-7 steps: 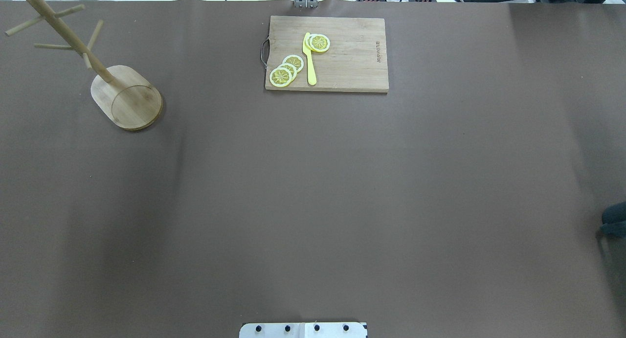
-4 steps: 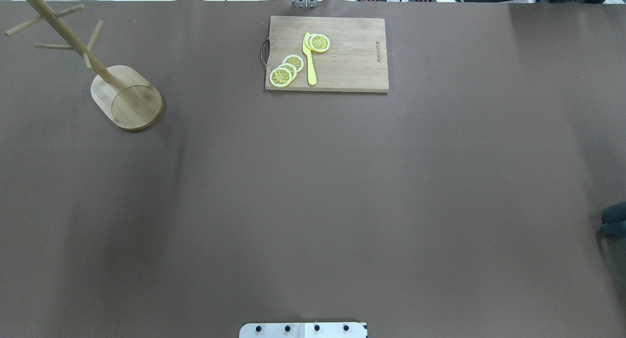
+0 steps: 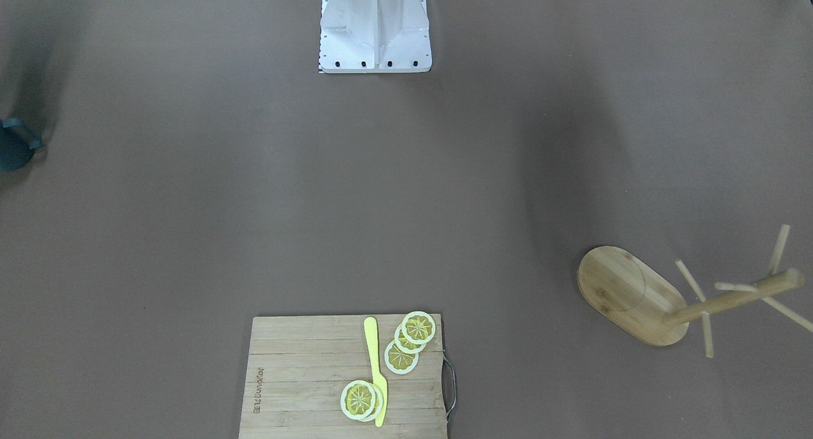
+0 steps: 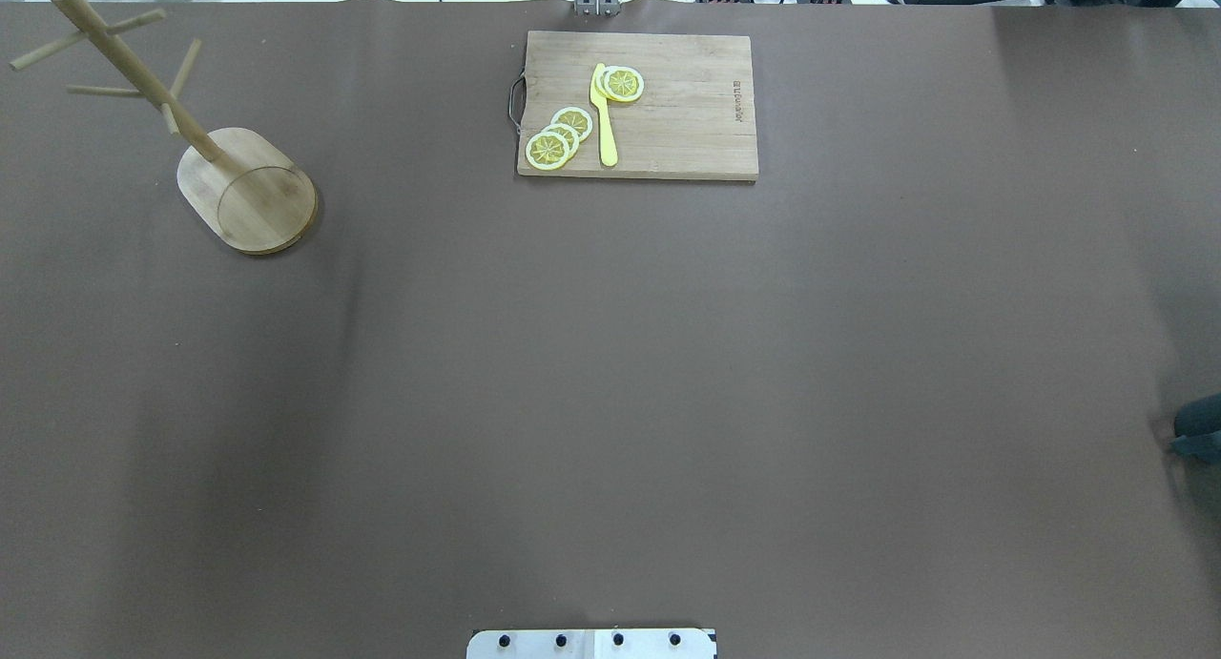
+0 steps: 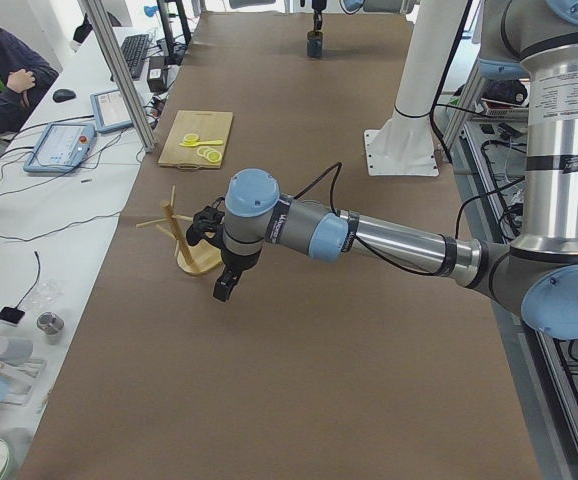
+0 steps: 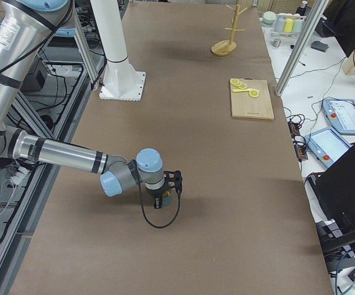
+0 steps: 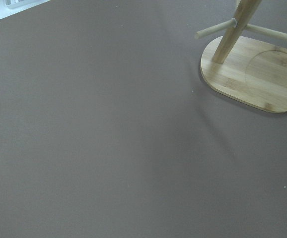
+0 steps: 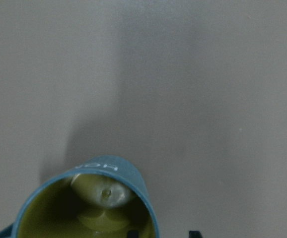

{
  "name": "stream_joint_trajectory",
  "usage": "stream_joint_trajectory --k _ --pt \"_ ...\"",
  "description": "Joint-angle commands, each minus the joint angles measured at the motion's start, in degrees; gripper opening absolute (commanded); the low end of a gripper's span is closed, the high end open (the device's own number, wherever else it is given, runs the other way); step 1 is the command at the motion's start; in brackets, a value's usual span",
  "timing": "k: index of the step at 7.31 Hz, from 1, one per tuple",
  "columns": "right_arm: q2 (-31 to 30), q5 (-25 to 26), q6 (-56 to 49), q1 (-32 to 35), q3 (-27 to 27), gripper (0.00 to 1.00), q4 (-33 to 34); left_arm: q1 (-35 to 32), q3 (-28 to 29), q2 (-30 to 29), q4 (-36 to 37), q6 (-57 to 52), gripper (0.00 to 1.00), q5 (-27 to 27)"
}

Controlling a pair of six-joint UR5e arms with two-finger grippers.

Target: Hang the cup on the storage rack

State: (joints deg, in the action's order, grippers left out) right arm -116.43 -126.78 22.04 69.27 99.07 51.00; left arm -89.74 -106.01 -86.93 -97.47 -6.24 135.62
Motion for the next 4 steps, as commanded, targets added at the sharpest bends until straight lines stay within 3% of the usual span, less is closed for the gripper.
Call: stream_joint_trajectory --k 1,4 --pt "0.24 -0.13 -0.15 -0.02 -0.1 0.0 -0.28 0.0 -0.07 0.0 0.0 0.0 0.99 0.0" --pt "2.43 -1.79 0.11 0.86 0.86 0.0 -0.2 0.0 -0.07 0.0 0.0 0.0 0.99 0.09"
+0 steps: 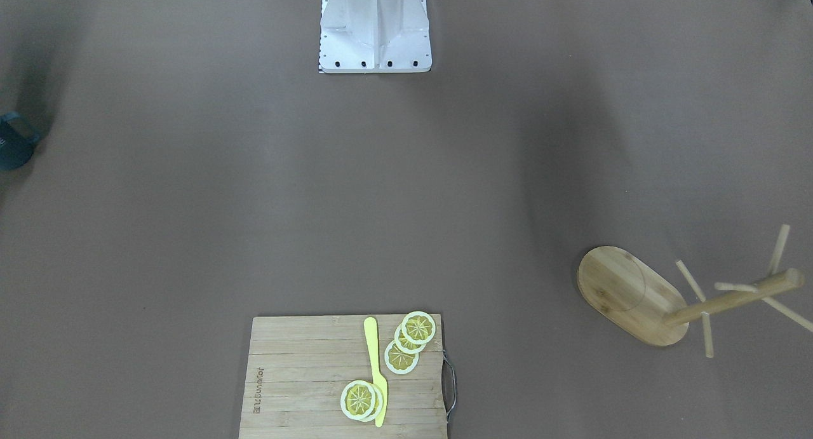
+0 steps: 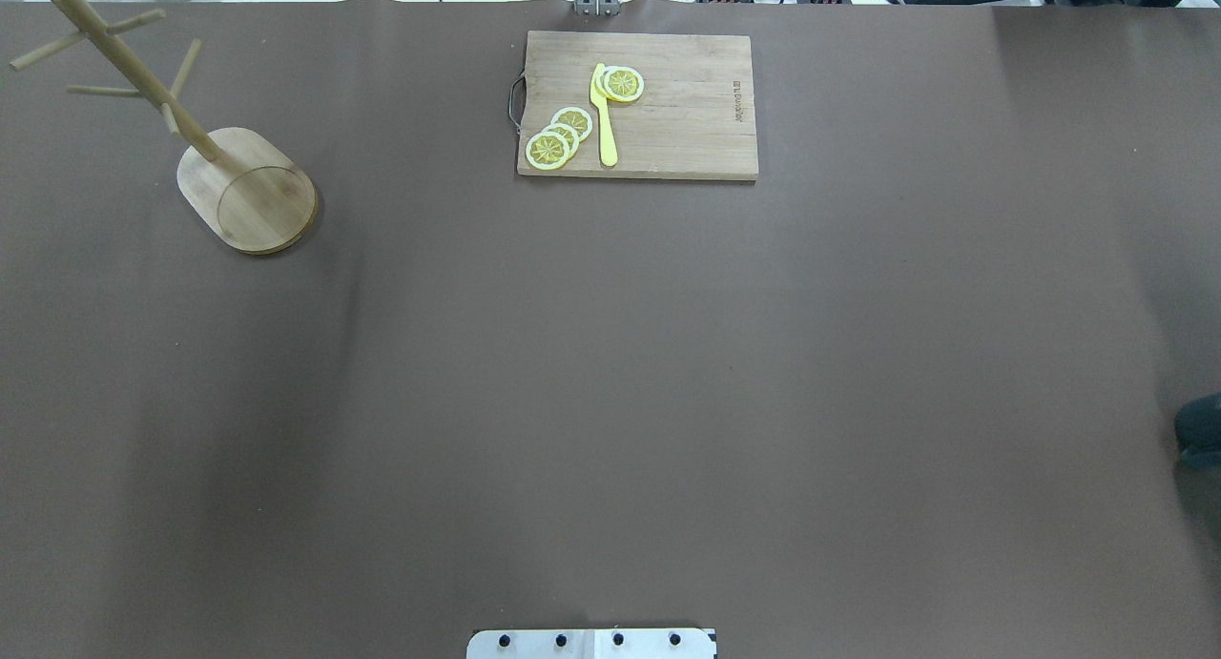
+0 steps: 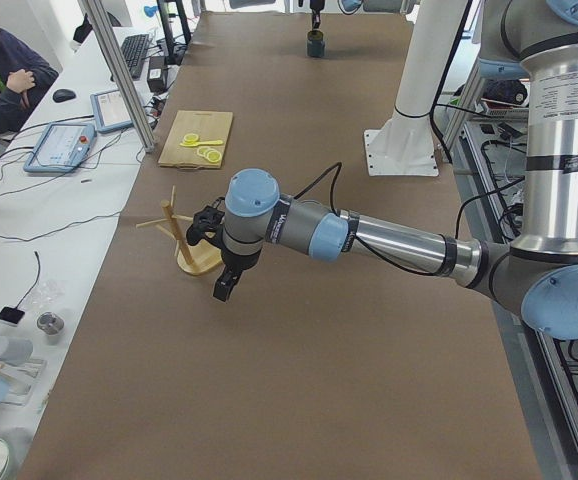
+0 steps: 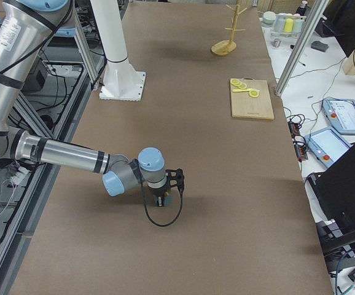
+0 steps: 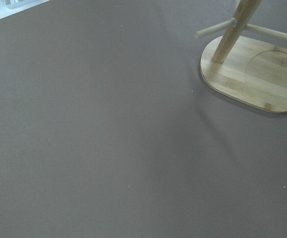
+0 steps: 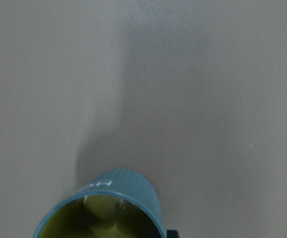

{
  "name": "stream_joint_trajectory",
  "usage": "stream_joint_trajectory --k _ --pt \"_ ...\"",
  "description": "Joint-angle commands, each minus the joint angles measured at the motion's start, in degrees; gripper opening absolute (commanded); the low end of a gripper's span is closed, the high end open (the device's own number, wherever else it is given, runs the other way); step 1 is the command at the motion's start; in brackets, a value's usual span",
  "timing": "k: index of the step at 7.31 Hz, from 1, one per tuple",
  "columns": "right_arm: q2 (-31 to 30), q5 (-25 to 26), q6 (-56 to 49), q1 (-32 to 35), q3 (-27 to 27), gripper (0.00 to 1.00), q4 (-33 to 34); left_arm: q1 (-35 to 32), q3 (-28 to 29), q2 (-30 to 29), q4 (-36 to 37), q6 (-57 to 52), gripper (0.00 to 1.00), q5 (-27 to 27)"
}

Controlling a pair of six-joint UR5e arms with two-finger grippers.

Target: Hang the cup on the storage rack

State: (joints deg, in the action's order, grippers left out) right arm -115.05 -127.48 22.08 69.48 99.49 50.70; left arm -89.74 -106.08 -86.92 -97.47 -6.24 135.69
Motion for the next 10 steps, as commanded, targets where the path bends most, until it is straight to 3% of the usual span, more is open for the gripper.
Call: stream_joint_trajectory --k 1,3,6,9,10 --pt "2.71 -3.28 0.24 1.96 0.18 0.0 0.53 0.0 -0.27 0.0 0.0 0.0 0.99 0.01" --pt "6.92 -3.91 8.62 4.34 0.53 0.0 4.03 0.0 -0.27 0.09 0.0 0.0 0.99 0.01" --pt "16.76 -3.65 31.22 4.08 0.79 0.0 6.5 0.0 -0.27 0.0 0.0 1.76 0.99 0.01" --pt "18.99 -0.6 50.27 -1.51 5.6 0.0 6.78 0.0 -0.1 0.0 0.0 1.84 0.99 0.01" --pt "20.82 1.69 55.65 -4.24 8.93 0.0 11.48 0.0 -0.01 0.0 0.0 1.85 0.99 0.01"
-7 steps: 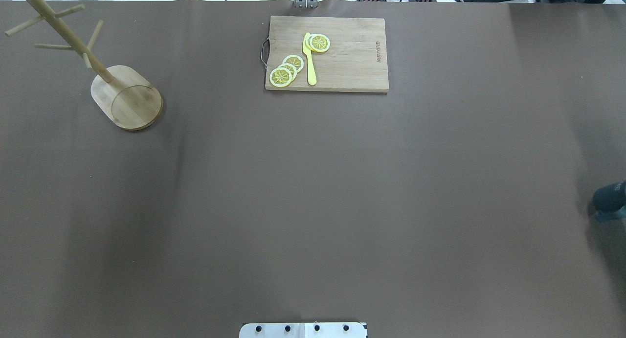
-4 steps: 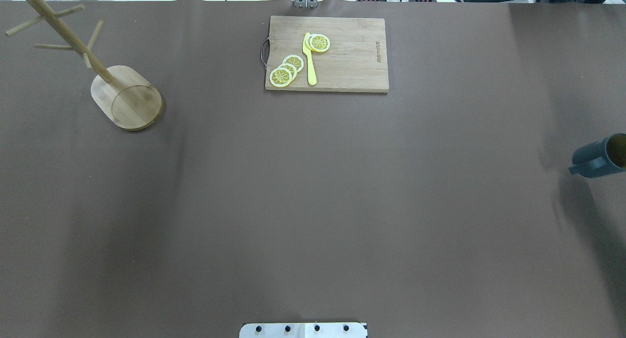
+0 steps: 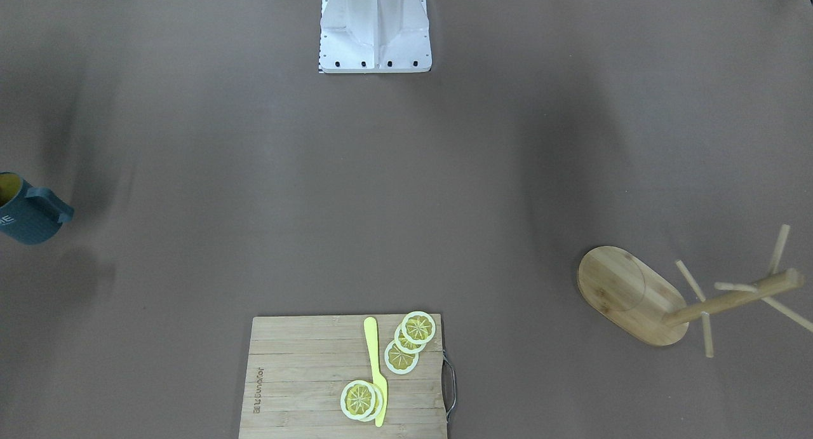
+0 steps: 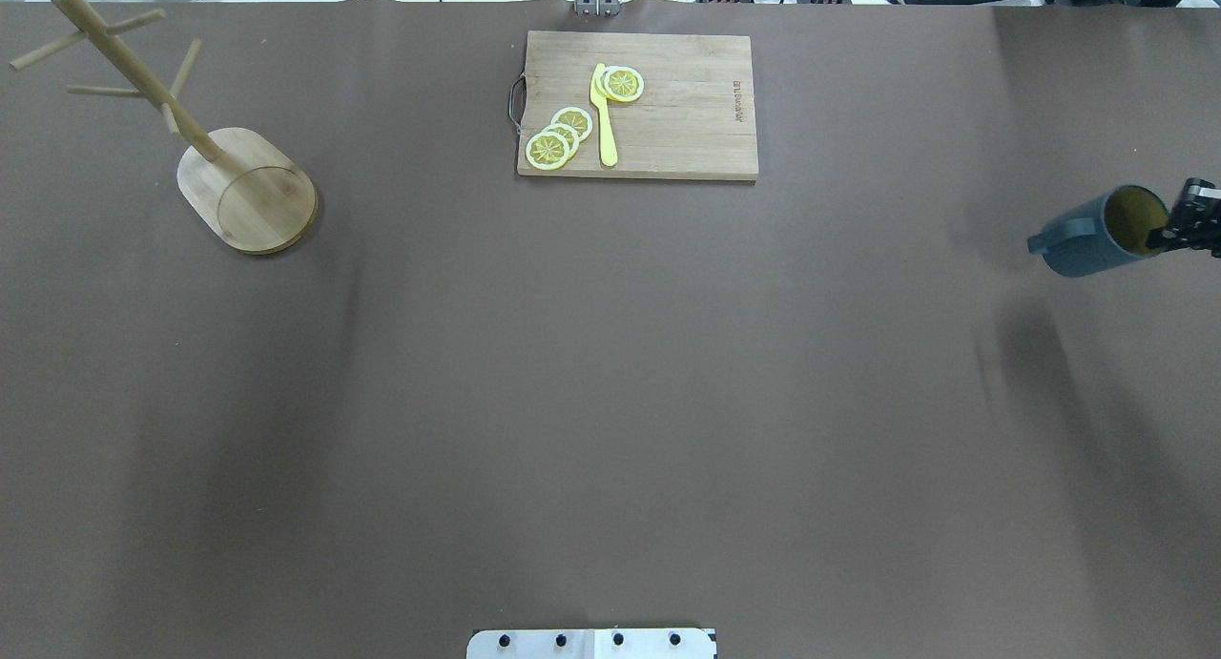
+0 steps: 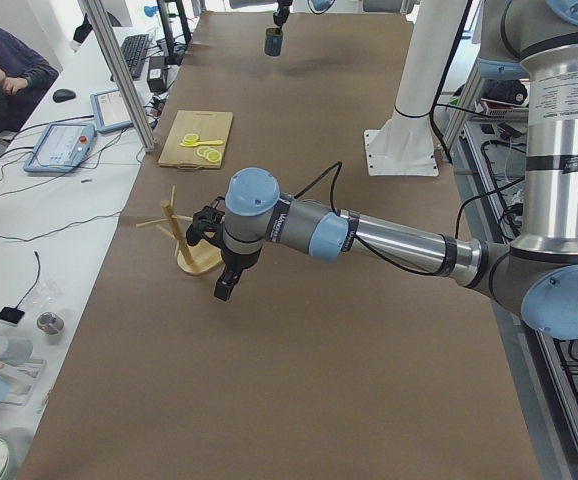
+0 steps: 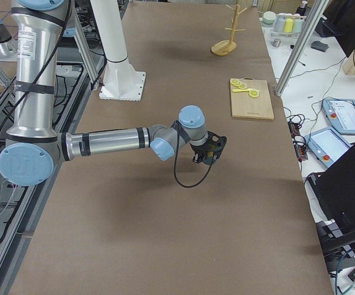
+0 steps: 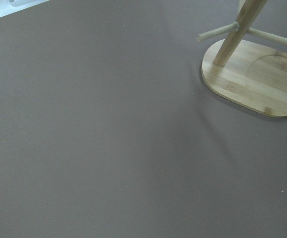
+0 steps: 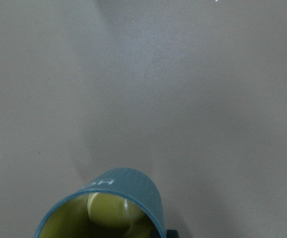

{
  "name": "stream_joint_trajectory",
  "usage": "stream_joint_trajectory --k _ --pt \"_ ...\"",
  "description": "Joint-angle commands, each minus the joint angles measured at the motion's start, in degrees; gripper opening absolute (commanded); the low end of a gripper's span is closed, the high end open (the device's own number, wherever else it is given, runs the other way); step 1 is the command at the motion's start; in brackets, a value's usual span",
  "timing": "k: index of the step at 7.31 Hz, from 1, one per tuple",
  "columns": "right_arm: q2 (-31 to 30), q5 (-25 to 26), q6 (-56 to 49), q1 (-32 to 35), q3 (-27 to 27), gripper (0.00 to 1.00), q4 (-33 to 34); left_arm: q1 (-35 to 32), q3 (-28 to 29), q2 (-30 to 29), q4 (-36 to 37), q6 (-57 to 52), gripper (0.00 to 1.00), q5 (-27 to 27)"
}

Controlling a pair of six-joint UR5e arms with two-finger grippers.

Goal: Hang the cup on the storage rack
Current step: 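Carry the teal mug with the right gripper toward the table center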

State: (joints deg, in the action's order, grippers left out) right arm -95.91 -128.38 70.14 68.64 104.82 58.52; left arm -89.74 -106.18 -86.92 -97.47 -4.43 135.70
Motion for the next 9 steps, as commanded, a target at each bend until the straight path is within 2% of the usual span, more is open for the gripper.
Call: stream_joint_trajectory --k 1,2,4,6,8,9 --pt "4.91 5.92 11.38 -6.82 8.77 0.0 14.06 0.0 0.09 0.0 0.0 0.04 0.99 0.0" --pt "9.29 8.39 14.99 -10.16 12.31 0.0 24.0 0.0 0.09 0.0 0.0 0.04 0.99 0.0" --pt "18.87 14.61 26.75 -18.67 12.61 0.0 33.11 0.09 0.27 -0.09 0.0 0.04 0.99 0.0" --pt "29.06 18.23 35.46 -25.46 11.82 0.0 44.78 0.09 0.18 -0.18 0.0 2.39 0.99 0.0" --pt "35.84 19.13 45.56 -30.21 7.8 0.0 46.07 0.09 0.09 -0.18 -0.09 2.76 0.99 0.0" --pt "39.79 21.57 50.05 -33.36 4.73 0.0 45.98 0.09 0.09 -0.18 -0.09 2.67 0.99 0.0"
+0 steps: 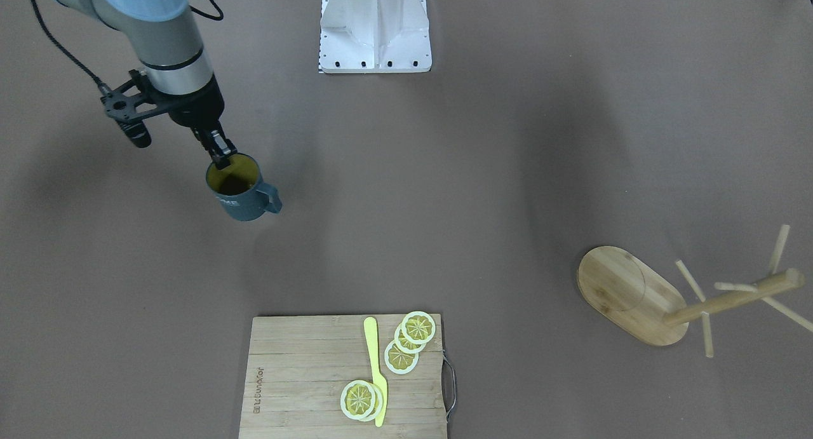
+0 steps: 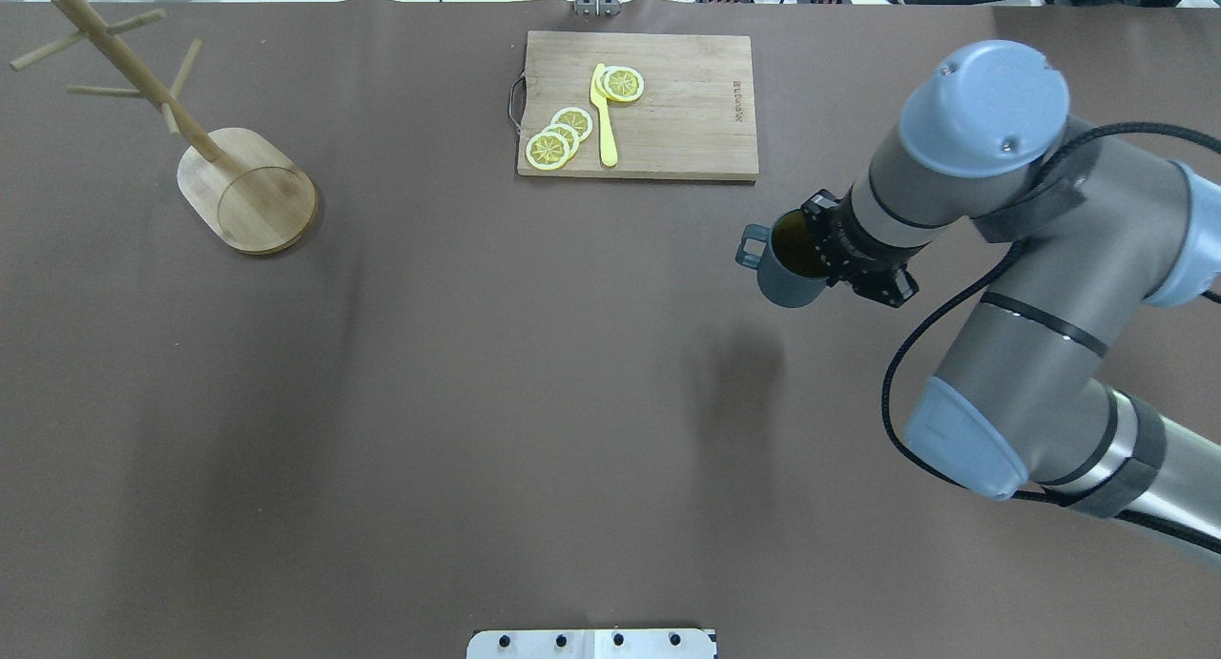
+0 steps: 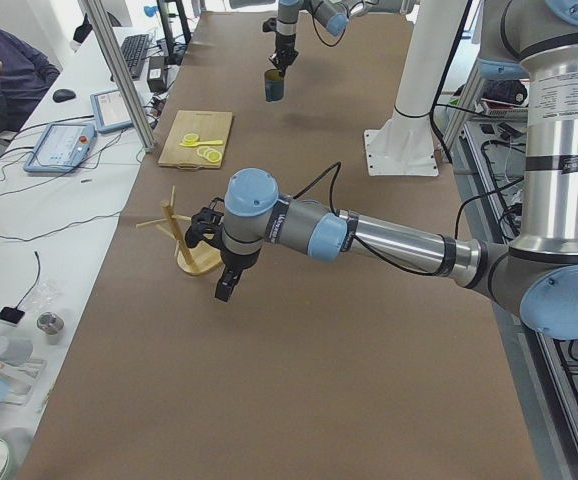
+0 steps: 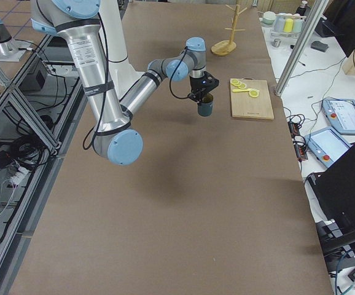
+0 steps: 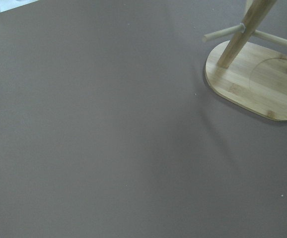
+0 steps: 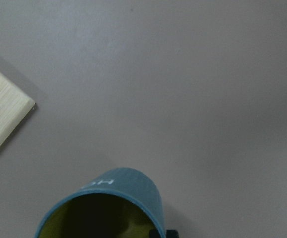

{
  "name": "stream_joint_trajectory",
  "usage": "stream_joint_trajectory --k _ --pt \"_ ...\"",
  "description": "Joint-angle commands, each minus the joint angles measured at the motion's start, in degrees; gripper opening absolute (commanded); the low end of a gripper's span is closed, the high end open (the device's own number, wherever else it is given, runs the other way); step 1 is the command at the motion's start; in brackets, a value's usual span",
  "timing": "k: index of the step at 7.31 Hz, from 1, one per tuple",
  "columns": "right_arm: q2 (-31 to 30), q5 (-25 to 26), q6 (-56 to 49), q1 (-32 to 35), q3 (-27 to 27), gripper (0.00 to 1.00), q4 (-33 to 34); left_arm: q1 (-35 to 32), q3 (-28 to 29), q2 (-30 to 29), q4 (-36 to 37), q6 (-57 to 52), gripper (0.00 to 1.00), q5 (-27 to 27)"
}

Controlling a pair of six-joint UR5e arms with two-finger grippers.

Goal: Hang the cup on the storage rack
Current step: 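Carry the teal mug with the right gripper toward the table center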

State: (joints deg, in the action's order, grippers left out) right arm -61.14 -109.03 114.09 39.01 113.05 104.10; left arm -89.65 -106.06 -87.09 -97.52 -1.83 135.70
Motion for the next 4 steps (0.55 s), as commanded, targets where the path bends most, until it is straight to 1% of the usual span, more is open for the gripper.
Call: stream_joint_trajectory --k 1,4 --pt "8.55 4.24 9.8 -6.21 -6.41 0.0 0.23 0.0 0.15 -0.01 -1.08 0.16 0.99 0.0" --pt "16.82 4.87 15.09 -10.96 -15.46 0.0 0.14 0.0 0.5 0.17 -1.62 0.25 0.99 0.0"
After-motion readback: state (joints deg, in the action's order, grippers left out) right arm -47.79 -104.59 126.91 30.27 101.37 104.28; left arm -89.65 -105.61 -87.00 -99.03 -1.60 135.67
